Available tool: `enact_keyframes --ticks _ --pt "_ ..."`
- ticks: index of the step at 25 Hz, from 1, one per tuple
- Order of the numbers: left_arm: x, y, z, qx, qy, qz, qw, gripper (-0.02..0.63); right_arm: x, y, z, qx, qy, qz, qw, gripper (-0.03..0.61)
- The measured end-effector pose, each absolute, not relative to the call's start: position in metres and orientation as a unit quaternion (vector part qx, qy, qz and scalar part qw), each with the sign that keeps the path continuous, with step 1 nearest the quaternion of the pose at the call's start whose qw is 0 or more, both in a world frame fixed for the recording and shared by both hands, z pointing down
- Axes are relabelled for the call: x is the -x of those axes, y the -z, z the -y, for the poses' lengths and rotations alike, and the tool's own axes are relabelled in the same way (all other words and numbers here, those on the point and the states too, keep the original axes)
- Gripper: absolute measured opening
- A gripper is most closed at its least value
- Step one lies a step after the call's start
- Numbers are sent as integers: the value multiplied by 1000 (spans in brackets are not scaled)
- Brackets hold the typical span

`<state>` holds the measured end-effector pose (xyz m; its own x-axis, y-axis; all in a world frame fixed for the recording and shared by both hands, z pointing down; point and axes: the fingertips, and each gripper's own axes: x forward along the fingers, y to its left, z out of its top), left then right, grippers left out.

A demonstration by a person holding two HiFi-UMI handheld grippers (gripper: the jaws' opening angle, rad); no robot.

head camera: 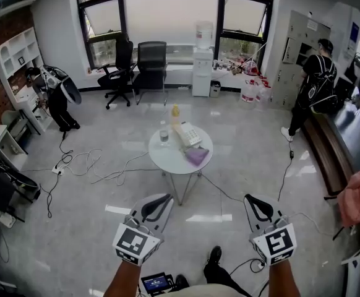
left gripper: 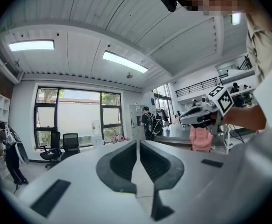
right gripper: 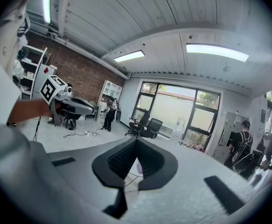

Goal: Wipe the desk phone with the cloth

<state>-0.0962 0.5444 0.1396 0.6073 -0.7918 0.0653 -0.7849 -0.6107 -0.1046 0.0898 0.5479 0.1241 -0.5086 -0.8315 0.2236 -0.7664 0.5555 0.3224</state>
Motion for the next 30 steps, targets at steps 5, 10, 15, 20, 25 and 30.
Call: enact_keyframes --ticks 5,10,15,20,25,30 --pt "96 -147 -514 888 63 -454 37 21 -95 -130 -505 -454 94 868 177 -8" --pt "92 -149 -474 876 75 -475 29 21 -97 -140 -453 -435 84 880 170 -8" --pt "74 -153 -425 868 84 -490 17 21 -106 -148 -394 -411 82 892 168 -8" --pt "59 -156 -383 860 88 -502 12 21 -117 -150 -345 -392 75 901 171 -8" --pt "40 -156 -351 855 96 -509 7 21 -134 -155 -304 -381 77 906 168 -8" --pt "22 -164 -323 849 101 -519 6 21 -150 -158 -272 -368 77 912 164 -8"
